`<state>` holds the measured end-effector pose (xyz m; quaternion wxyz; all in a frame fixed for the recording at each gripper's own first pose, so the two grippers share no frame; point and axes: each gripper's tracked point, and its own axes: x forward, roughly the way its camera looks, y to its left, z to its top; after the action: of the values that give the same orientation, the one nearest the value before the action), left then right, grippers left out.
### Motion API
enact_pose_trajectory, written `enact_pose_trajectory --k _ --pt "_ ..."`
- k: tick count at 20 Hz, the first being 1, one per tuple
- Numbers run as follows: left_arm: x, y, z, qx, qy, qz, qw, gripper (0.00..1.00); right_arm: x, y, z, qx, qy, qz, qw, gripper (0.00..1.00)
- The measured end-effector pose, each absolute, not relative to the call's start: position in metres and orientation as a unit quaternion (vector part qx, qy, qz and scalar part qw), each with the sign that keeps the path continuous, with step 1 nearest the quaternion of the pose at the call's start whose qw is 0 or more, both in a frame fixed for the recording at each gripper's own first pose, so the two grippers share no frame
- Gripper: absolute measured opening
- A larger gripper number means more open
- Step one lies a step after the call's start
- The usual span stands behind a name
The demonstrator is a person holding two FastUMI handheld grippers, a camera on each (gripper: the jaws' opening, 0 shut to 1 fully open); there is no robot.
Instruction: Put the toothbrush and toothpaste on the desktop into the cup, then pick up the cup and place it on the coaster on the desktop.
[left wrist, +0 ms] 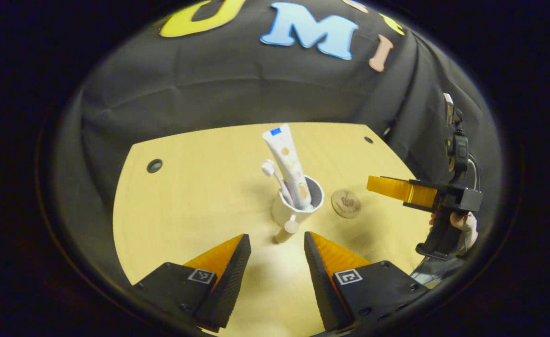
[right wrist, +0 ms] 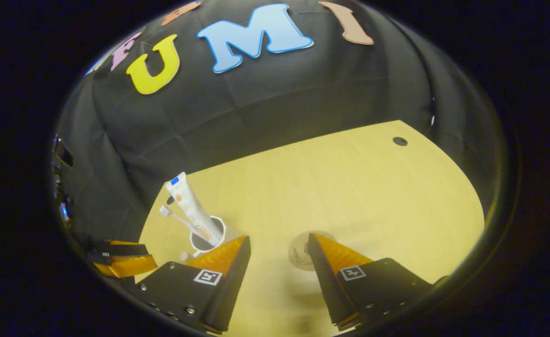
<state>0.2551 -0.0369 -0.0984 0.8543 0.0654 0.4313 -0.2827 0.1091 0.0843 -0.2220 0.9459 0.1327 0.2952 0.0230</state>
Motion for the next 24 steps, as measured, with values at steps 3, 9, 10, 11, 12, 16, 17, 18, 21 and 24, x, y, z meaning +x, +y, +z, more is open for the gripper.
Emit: enact_pose_trajectory --k 3,9,10,11,12,16,17,18,21,24 --pt "0.257 -0.054 -0.113 0.117 0.464 -0.319 0.818 0.77 0.086 0.056 -0.233 0.15 0.299 -0.008 0.942 0.76" --pt "0.275 -0.072 -0.163 0.166 0.521 -0.333 0.768 0.78 0.044 0.0 -0.252 0.188 0.302 -0.075 0.931 0.76" --pt "0.277 -0.072 -0.169 0.175 0.533 -0.33 0.76 0.78 0.035 -0.009 -0.256 0.193 0.303 -0.086 0.929 0.76" --pt "0.283 -0.076 -0.175 0.185 0.539 -0.328 0.754 0.78 0.024 -0.02 -0.264 0.193 0.306 -0.102 0.927 0.76" --pt "0.286 -0.078 -0.178 0.196 0.542 -0.328 0.749 0.78 0.016 -0.025 -0.269 0.195 0.31 -0.112 0.924 0.76" --pt "0.294 -0.082 -0.194 0.239 0.564 -0.319 0.723 0.75 -0.024 -0.044 -0.291 0.21 0.327 -0.147 0.91 0.76" --pt "0.295 -0.082 -0.198 0.246 0.566 -0.319 0.719 0.67 -0.026 -0.045 -0.296 0.213 0.33 -0.153 0.907 0.76" --pt "0.303 -0.085 -0.196 0.251 0.567 -0.318 0.718 0.72 -0.032 -0.047 -0.3 0.217 0.334 -0.158 0.904 0.76" --pt "0.316 -0.087 -0.198 0.261 0.573 -0.312 0.712 0.39 -0.041 -0.05 -0.307 0.225 0.339 -0.168 0.898 0.76" --pt "0.316 -0.089 -0.205 0.27 0.576 -0.308 0.708 0.35 -0.041 -0.053 -0.305 0.226 0.336 -0.171 0.898 0.76"
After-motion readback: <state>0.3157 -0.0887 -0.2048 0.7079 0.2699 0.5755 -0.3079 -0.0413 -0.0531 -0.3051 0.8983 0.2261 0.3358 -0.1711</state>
